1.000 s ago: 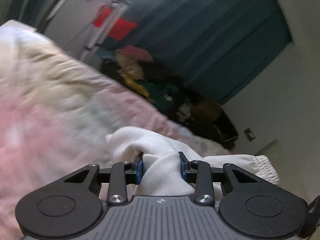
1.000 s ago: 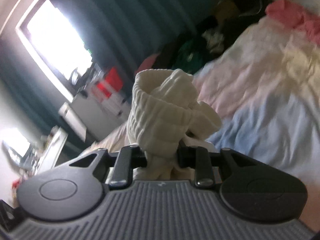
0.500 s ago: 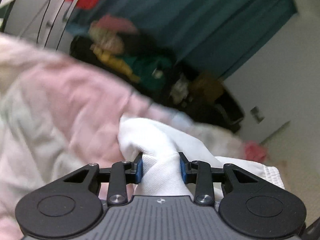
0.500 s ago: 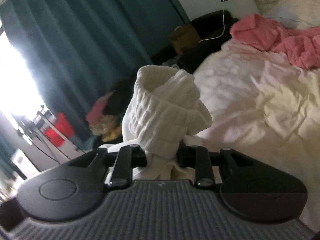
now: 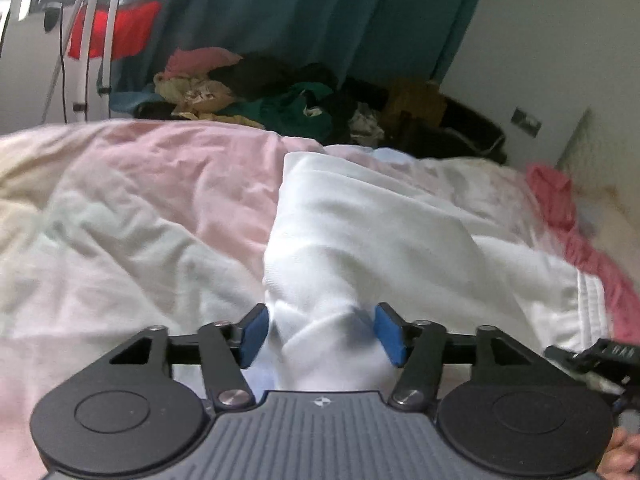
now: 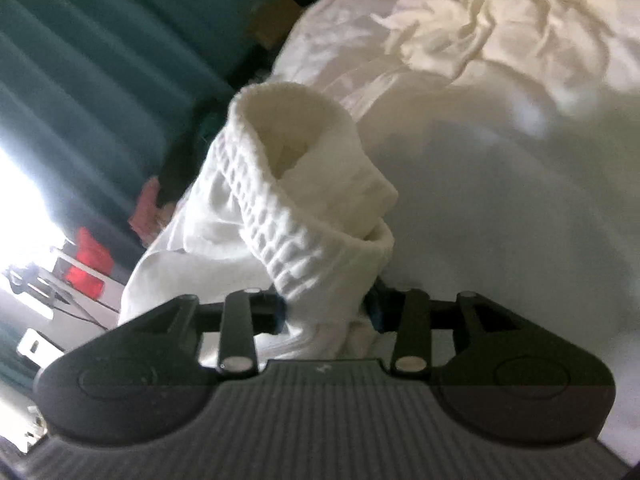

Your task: Fold clothes

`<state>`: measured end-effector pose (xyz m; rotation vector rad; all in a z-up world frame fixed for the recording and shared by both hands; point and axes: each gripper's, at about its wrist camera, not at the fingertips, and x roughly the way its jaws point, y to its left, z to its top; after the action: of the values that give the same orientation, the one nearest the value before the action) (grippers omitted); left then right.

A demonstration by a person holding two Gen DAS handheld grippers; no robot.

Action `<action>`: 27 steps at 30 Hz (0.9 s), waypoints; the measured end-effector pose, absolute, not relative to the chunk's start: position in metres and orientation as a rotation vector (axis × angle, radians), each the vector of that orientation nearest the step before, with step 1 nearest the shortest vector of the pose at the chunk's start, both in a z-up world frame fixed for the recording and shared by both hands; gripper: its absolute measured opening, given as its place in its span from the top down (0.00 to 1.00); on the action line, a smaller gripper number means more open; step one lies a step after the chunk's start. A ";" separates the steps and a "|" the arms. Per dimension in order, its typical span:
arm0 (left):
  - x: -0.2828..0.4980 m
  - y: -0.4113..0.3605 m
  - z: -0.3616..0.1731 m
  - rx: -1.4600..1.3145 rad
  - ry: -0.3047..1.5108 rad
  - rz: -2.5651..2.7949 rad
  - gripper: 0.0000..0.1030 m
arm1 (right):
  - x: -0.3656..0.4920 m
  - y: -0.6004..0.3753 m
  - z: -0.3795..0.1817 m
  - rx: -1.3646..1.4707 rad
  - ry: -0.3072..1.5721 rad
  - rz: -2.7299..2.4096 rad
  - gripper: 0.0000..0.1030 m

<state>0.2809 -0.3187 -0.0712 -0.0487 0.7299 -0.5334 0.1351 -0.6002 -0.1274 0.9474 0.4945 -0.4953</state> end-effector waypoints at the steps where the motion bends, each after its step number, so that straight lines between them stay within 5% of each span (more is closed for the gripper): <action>1: 0.273 -0.317 -0.063 -0.013 0.731 -0.520 0.38 | 0.132 -0.598 -0.120 0.937 0.526 -0.506 0.60; 13: 0.159 -0.261 0.076 -0.028 0.576 -0.513 0.24 | 0.056 -0.528 0.009 0.629 0.537 -0.408 0.59; 14: 0.147 -0.258 0.087 -0.021 0.562 -0.518 0.19 | 0.047 -0.521 0.019 0.609 0.517 -0.399 0.54; 16: 0.123 -0.252 0.106 -0.017 0.534 -0.533 0.10 | 0.029 -0.508 0.041 0.568 0.473 -0.382 0.20; 17: 0.111 -0.248 0.114 -0.017 0.520 -0.542 0.06 | 0.020 -0.500 0.051 0.542 0.455 -0.376 0.14; 27: 0.000 -0.209 0.158 0.006 0.399 -0.528 0.00 | -0.059 -0.424 0.105 0.344 0.326 -0.297 0.14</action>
<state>-0.0003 -0.2087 0.1583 0.0057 0.3985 -0.5281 -0.0591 -0.4238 0.1052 0.3437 0.3261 -0.2968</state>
